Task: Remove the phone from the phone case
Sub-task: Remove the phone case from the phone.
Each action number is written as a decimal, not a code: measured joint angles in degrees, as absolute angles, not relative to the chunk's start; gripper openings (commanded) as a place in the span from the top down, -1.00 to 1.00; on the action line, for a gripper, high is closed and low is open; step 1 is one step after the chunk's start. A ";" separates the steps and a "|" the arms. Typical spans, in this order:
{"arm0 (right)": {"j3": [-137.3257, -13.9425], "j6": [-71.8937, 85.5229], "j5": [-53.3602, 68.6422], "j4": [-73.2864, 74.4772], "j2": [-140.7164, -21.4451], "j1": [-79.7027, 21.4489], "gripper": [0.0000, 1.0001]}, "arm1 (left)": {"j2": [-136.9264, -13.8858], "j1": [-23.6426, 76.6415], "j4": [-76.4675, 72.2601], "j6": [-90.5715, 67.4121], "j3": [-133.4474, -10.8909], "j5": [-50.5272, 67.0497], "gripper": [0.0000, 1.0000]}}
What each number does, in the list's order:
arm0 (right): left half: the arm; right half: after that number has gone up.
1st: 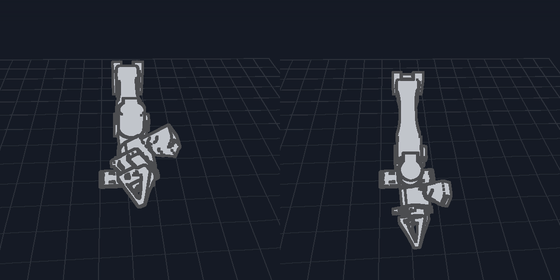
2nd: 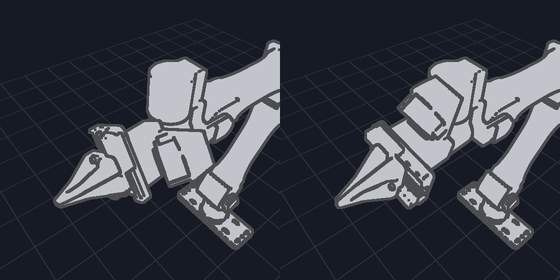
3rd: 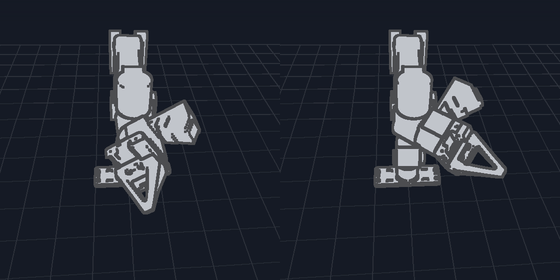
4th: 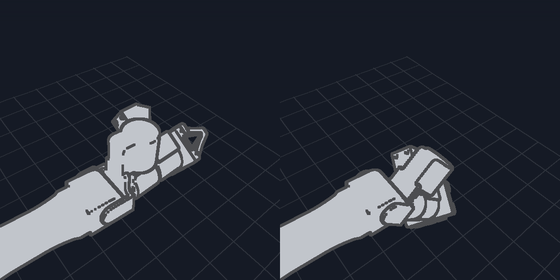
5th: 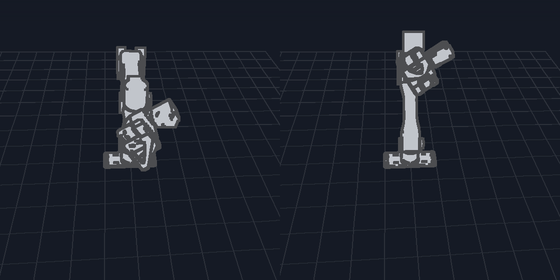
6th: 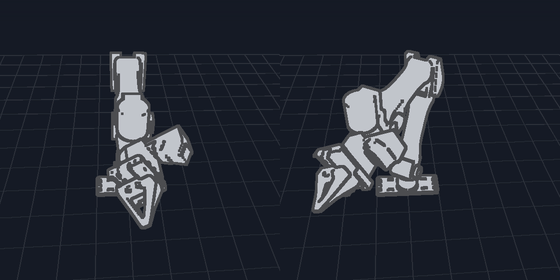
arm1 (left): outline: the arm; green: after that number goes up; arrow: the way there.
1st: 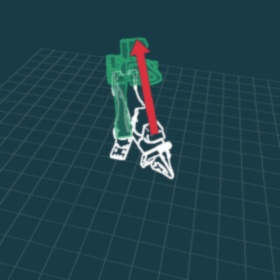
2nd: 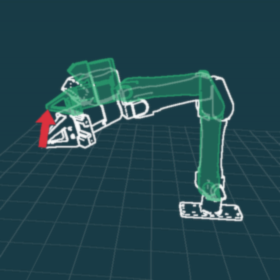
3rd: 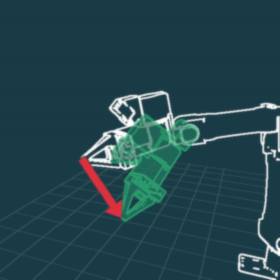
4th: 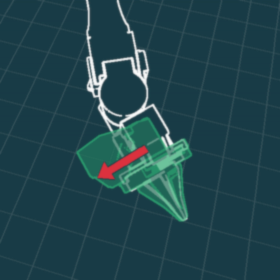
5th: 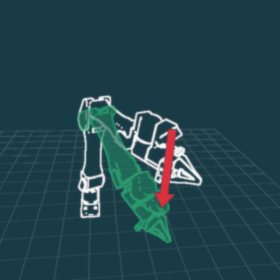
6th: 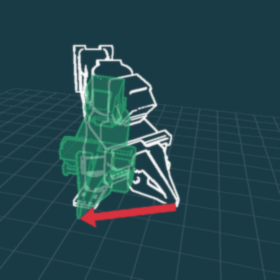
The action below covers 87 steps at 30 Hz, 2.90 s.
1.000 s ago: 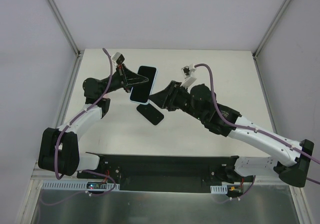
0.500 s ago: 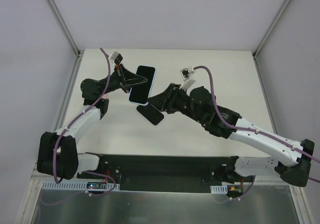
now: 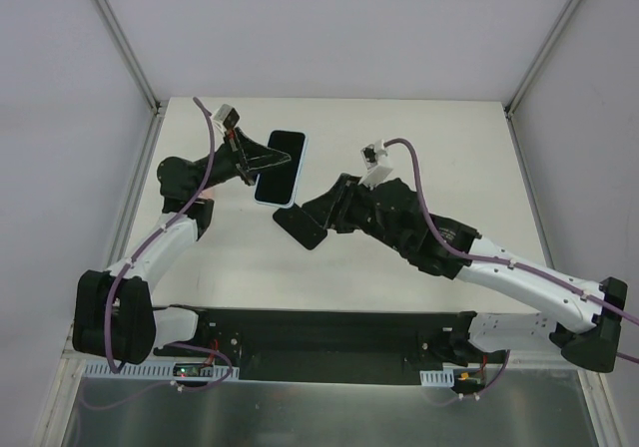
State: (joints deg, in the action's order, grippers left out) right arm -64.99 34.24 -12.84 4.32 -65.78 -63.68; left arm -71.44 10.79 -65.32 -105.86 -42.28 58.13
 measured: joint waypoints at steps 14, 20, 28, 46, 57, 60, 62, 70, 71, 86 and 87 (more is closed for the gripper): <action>-56.14 32.51 -11.20 5.23 -64.58 -63.46 -0.27 | -68.49 9.67 -64.55 -108.62 -42.30 56.34 1.00; -62.67 25.69 6.11 -0.93 -67.72 -62.13 -0.26 | -68.49 9.67 -64.18 -108.68 -42.30 56.45 1.00; -65.25 24.34 19.57 -6.37 -69.10 -56.25 -0.13 | -68.45 9.67 -64.01 -109.10 -42.30 56.49 1.00; -63.20 29.56 26.37 -16.64 -71.37 -53.41 0.13 | -67.05 9.65 -63.96 -109.91 -42.30 56.47 1.00; -48.01 45.74 21.04 -43.20 -71.42 -53.49 0.17 | -62.54 9.08 -59.07 -106.24 -39.31 51.31 1.00; -45.21 49.06 19.07 -50.57 -73.36 -53.69 0.15 | -61.25 8.88 -58.39 -106.24 -37.91 48.90 1.00; -44.80 50.28 17.98 -53.63 -74.52 -54.04 0.14 | -60.82 8.73 -57.93 -106.48 -37.36 47.72 1.00; -43.64 51.44 14.06 -60.58 -75.40 -54.43 0.15 | -60.49 8.64 -57.95 -107.13 -36.71 46.09 1.00; -43.40 51.46 13.69 -61.39 -75.40 -54.41 0.15 | -60.49 8.64 -57.95 -107.13 -36.69 46.11 1.00; -43.16 51.94 12.86 -64.51 -77.03 -54.63 0.23 | -60.36 8.51 -57.98 -107.24 -36.58 46.09 1.00; -43.18 52.05 12.86 -64.66 -77.21 -54.63 0.24 | -60.36 8.51 -57.98 -107.24 -36.58 46.11 1.00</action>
State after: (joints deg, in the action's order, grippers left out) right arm -43.18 52.05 12.86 -64.66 -77.21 -54.63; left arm -60.36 8.51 -57.98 -107.24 -36.58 46.11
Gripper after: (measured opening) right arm 0.384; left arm 0.121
